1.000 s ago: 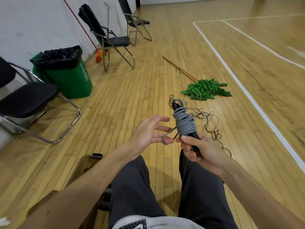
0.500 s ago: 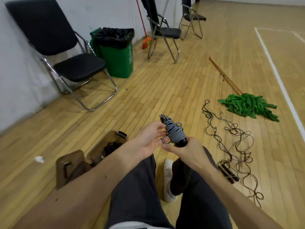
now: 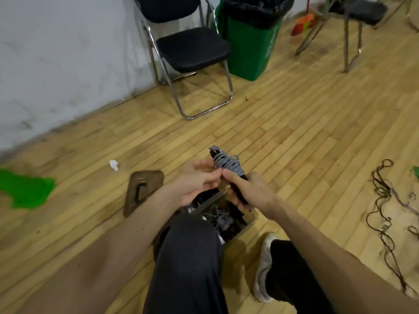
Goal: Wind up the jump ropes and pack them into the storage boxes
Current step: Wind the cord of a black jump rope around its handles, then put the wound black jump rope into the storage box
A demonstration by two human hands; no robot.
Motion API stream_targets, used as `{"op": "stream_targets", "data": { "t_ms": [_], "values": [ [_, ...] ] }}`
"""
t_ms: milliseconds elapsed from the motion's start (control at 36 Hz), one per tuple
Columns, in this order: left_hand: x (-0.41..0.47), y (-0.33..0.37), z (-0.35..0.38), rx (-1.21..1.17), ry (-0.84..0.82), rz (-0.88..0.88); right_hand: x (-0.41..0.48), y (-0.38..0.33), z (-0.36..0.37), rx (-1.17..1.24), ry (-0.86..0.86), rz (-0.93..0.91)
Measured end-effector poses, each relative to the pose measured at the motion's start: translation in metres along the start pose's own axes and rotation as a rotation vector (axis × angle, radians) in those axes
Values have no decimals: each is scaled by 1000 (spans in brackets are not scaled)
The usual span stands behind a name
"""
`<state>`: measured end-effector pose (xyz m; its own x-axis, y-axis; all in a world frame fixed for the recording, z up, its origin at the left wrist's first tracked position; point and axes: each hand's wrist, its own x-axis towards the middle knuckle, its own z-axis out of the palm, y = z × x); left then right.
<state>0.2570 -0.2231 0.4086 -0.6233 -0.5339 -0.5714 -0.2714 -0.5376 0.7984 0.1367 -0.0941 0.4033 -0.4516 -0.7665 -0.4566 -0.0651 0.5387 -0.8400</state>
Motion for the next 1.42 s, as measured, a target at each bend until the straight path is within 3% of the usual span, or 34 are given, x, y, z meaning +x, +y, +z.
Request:
{"op": "stream_targets", "data": {
  "t_ms": [111, 278, 528, 639, 722, 833, 1000, 1111, 1250, 1306, 1333, 1417],
  "values": [
    [54, -53, -40, 11, -26, -153, 62, 42, 44, 270, -250, 286],
    [134, -137, -89, -56, 77, -361, 149, 111, 102, -49, -370, 505],
    [264, -176, -154, 11, 305, -337, 314, 157, 150, -275, -266, 295],
    [304, -188, -175, 278, 281, -336, 354, 174, 164, -388, -305, 296],
    [328, -203, -179, 482, 310, -368, 364, 194, 187, -359, -247, 370],
    [341, -214, -176, 760, 373, -420, 366, 211, 218, -462, -99, 317],
    [343, -217, -167, 973, 393, -395, 360, 208, 233, -706, -134, 220],
    [342, -216, -161, 1127, 438, -356, 359, 207, 226, -636, -161, 202],
    [334, -193, -161, 1415, 385, -262, 350, 206, 195, -384, -147, 215],
    [327, -175, -146, 1500, 271, -237, 332, 202, 159, -364, -151, 232],
    [324, -169, -151, 1497, 245, -256, 333, 200, 158, -364, -194, 227],
    [315, -135, -96, 1387, 139, -75, 298, 177, 87, -378, -151, 228]
  ]
}}
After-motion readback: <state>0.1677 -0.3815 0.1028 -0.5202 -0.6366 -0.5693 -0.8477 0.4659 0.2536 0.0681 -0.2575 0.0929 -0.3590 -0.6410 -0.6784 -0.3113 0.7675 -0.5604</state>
